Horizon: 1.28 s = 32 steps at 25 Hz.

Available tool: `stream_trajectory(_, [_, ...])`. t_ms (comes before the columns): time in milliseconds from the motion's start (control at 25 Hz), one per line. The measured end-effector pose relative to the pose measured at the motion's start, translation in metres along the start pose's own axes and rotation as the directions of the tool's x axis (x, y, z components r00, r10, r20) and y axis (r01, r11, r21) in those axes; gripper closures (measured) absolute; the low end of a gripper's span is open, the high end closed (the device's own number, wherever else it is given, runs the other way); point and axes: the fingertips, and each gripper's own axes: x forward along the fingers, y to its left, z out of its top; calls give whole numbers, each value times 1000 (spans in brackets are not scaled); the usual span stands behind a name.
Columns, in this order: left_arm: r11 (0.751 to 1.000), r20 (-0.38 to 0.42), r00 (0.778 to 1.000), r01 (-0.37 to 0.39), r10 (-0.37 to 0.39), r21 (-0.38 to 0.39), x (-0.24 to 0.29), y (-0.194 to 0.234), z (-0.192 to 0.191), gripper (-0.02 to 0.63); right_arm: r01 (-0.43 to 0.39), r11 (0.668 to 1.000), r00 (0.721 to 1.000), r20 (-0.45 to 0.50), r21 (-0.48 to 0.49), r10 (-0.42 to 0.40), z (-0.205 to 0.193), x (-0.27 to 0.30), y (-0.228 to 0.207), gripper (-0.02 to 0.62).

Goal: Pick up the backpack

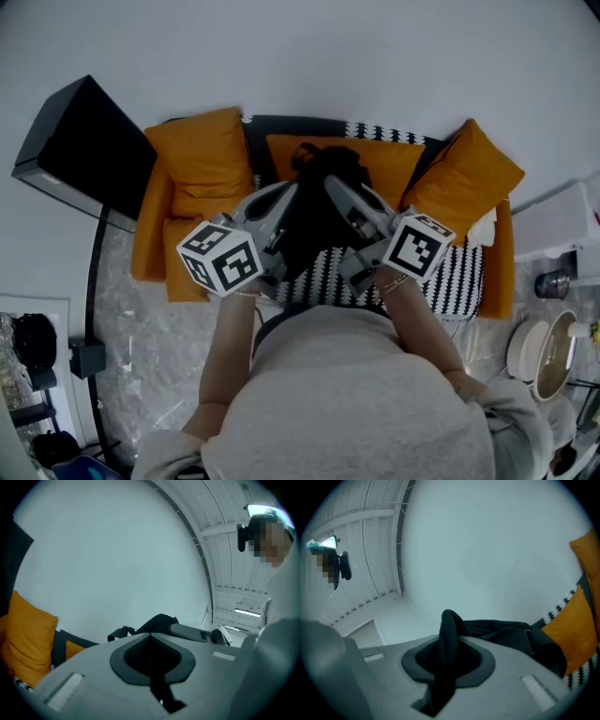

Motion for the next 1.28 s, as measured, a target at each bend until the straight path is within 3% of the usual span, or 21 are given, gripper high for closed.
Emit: stream_trajectory(1280, [998, -5, 1000, 0, 0, -59, -3, 2, -13, 598, 41, 999, 997, -70, -2, -41, -27, 4, -10, 532])
